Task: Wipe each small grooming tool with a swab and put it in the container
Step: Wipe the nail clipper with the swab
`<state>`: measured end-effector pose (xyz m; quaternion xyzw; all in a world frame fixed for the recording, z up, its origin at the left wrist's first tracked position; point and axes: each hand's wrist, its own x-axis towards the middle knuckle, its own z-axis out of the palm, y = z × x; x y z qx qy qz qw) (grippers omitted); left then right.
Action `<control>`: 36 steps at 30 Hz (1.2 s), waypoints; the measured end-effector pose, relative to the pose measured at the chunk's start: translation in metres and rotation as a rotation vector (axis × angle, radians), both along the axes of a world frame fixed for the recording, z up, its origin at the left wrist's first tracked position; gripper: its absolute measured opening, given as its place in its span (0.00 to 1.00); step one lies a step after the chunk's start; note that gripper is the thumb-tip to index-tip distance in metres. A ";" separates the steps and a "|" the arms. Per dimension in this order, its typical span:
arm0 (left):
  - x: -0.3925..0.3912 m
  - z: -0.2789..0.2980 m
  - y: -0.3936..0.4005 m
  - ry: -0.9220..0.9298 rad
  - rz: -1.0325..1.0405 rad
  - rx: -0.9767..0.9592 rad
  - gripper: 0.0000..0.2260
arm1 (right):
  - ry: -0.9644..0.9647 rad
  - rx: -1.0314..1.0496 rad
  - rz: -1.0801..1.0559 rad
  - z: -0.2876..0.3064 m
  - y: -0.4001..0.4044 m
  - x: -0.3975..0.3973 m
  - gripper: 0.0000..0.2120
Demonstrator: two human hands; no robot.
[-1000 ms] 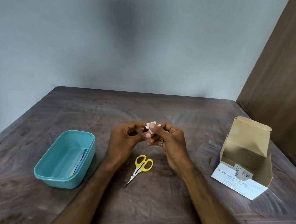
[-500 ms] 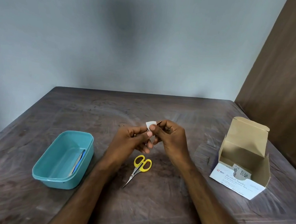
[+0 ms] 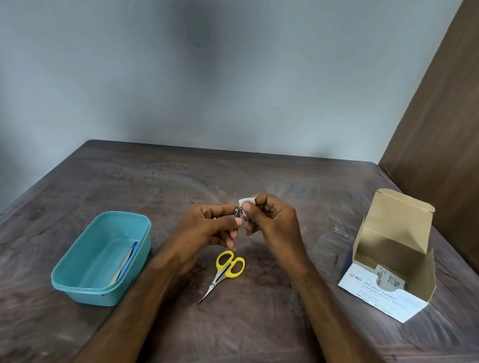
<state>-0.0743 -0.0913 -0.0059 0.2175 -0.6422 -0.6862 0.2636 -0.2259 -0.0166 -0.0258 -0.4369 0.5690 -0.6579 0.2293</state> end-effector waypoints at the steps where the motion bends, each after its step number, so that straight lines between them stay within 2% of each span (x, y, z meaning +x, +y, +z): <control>1: 0.000 0.000 0.000 -0.002 -0.001 -0.001 0.07 | -0.004 -0.002 -0.003 0.000 0.000 0.000 0.04; 8: -0.001 0.001 -0.001 -0.012 -0.017 0.018 0.09 | 0.017 -0.006 -0.031 0.001 0.000 0.002 0.11; 16: -0.002 0.002 -0.001 0.017 0.031 0.044 0.14 | -0.004 0.000 -0.027 0.002 0.001 0.002 0.06; 23: -0.001 0.002 0.000 0.004 0.022 0.027 0.16 | -0.040 0.001 -0.055 0.004 -0.001 0.004 0.15; 26: -0.001 0.001 -0.001 0.004 0.049 0.040 0.17 | -0.042 0.003 -0.055 0.003 0.000 0.003 0.12; 30: -0.004 -0.005 -0.003 0.013 0.129 0.055 0.10 | -0.021 -0.024 -0.033 0.003 0.002 0.003 0.03; 34: -0.006 -0.009 -0.004 0.002 0.201 0.110 0.09 | -0.079 -0.046 -0.026 0.005 0.002 0.006 0.08; 36: -0.006 -0.009 -0.005 0.021 0.239 0.144 0.09 | -0.130 -0.044 -0.052 0.006 0.003 0.005 0.07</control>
